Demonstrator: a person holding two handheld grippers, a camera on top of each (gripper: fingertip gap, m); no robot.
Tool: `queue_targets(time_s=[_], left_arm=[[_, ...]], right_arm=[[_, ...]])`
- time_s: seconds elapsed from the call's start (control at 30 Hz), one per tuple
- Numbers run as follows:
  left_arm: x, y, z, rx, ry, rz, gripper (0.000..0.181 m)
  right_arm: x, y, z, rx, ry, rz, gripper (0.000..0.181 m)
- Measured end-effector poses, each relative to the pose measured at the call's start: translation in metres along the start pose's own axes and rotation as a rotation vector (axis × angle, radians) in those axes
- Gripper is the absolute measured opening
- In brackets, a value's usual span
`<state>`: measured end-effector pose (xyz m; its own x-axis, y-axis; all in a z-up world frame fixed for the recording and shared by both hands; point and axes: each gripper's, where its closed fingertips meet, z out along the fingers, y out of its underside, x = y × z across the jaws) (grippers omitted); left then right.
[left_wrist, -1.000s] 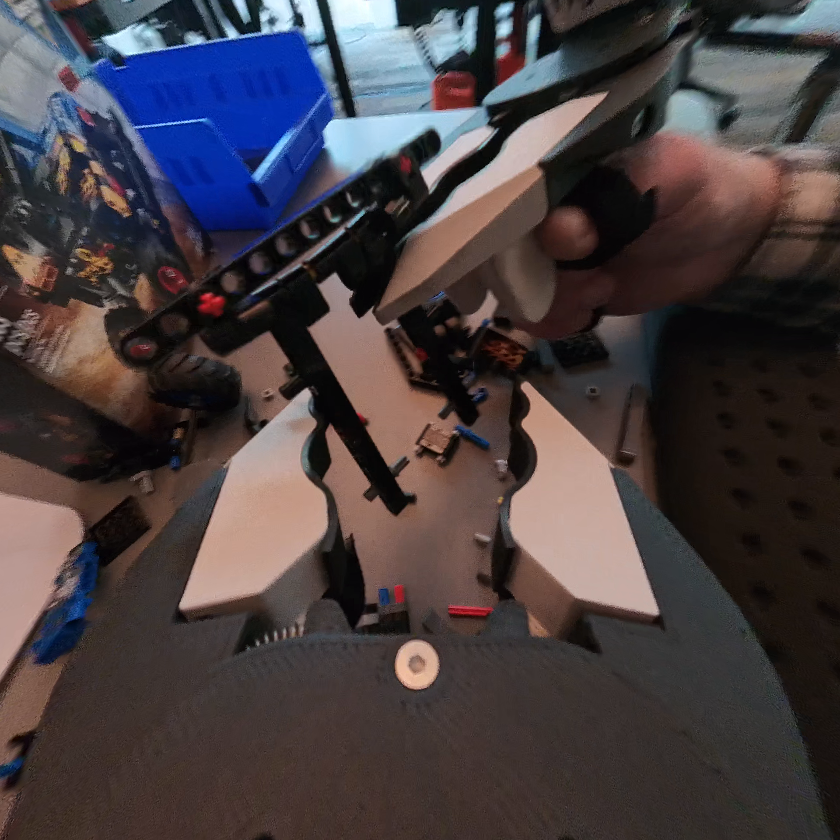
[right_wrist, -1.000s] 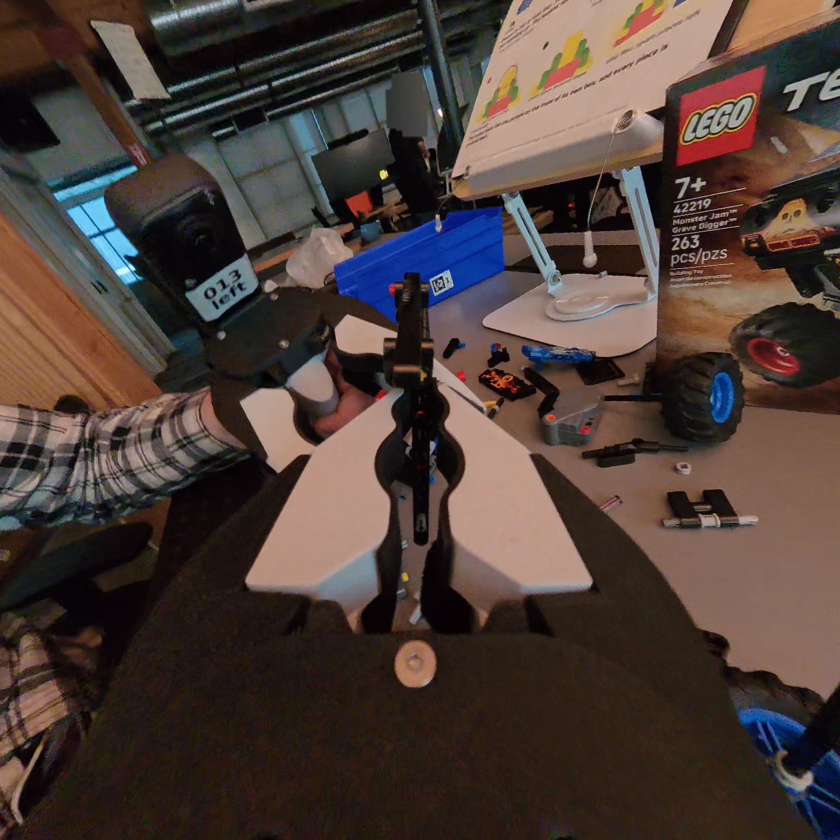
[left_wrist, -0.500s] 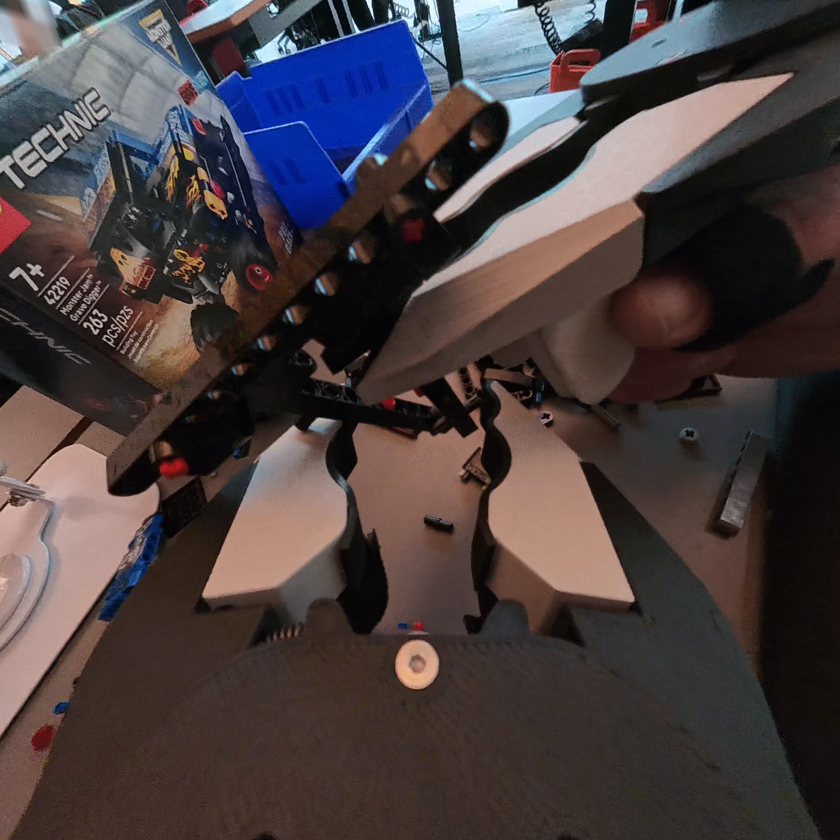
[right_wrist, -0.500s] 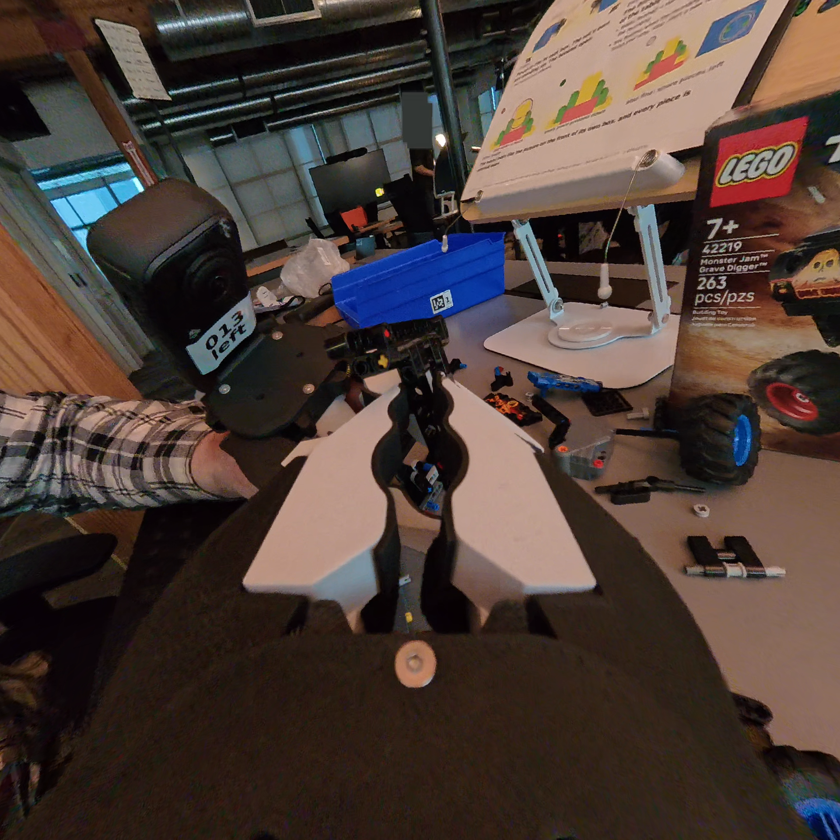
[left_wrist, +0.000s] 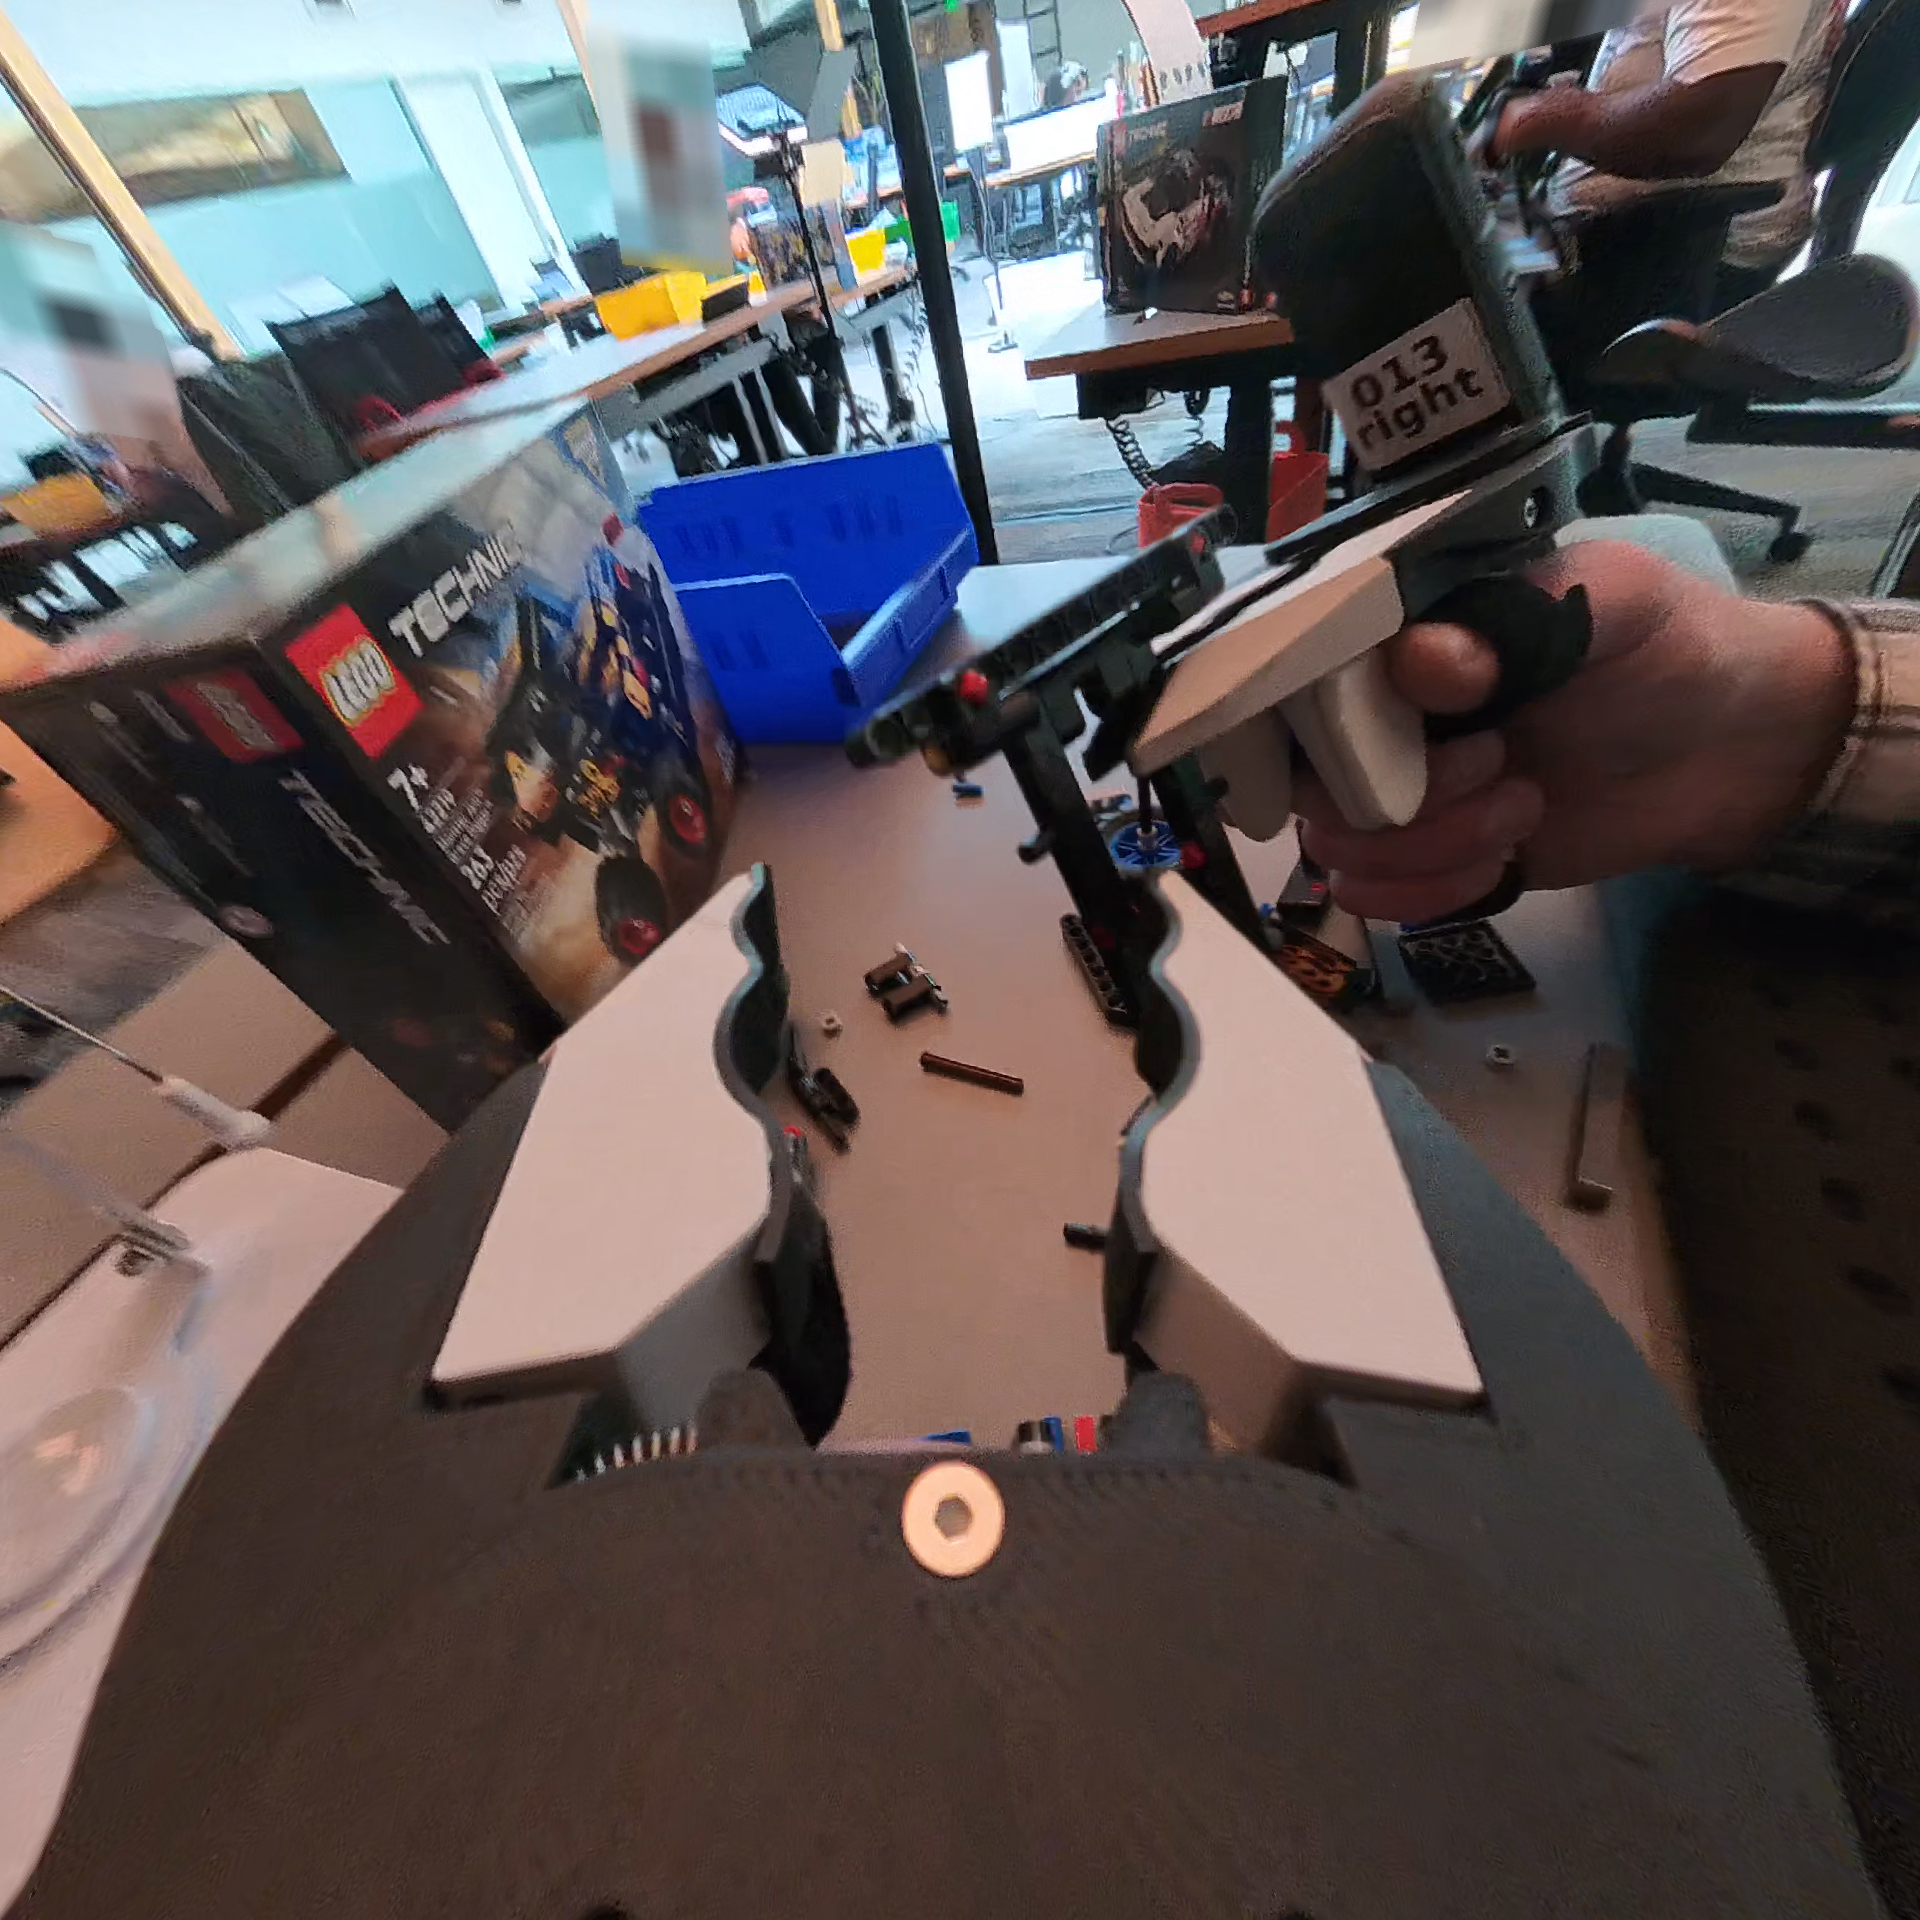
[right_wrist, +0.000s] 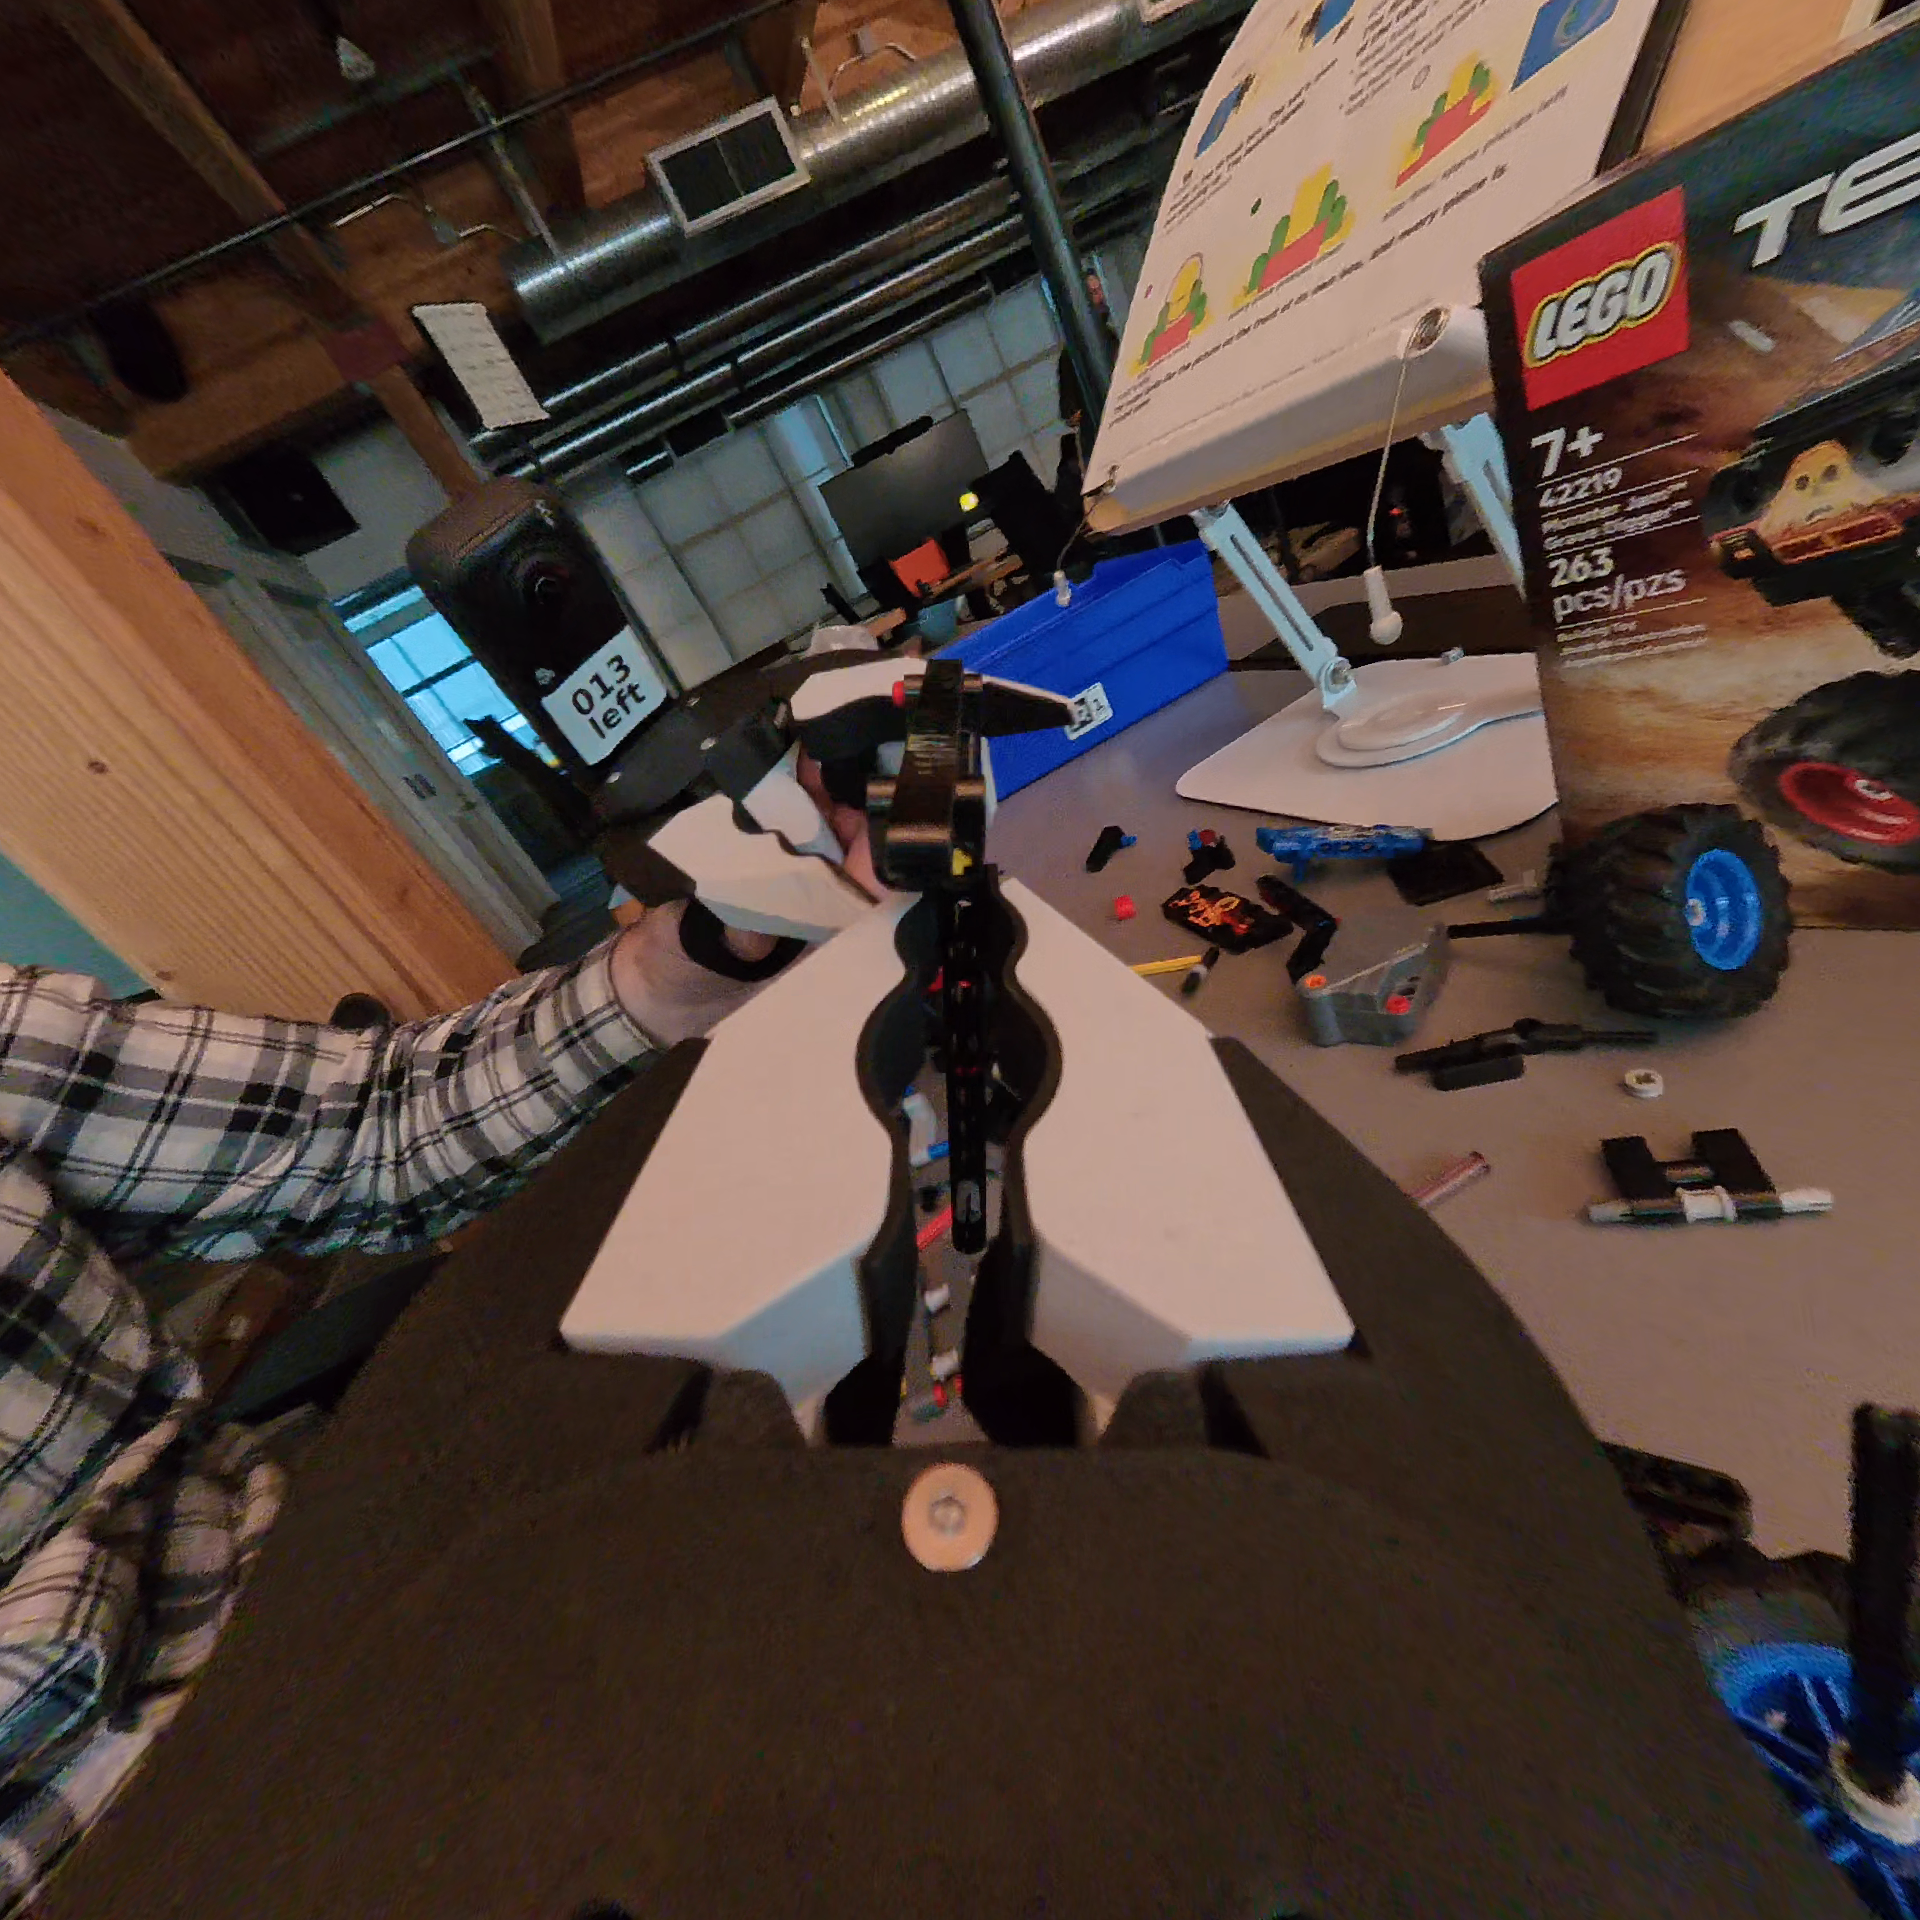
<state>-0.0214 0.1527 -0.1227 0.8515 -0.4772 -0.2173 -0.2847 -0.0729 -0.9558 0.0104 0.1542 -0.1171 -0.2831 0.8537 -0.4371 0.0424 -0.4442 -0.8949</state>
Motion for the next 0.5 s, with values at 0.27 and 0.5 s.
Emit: queue_targets(time_s=[0.27,0.5], left_arm=[[0.023,-0.012,-0.006,0.095,0.176,-0.100,0.021],[0.020,-0.014,-0.008,0.121,0.187,-0.168,0.021]], right_arm=[[-0.015,0.022,0.010,-0.117,-0.086,-0.007,0.005],[-0.015,0.013,0.008,-0.083,-0.033,-0.124,0.009]])
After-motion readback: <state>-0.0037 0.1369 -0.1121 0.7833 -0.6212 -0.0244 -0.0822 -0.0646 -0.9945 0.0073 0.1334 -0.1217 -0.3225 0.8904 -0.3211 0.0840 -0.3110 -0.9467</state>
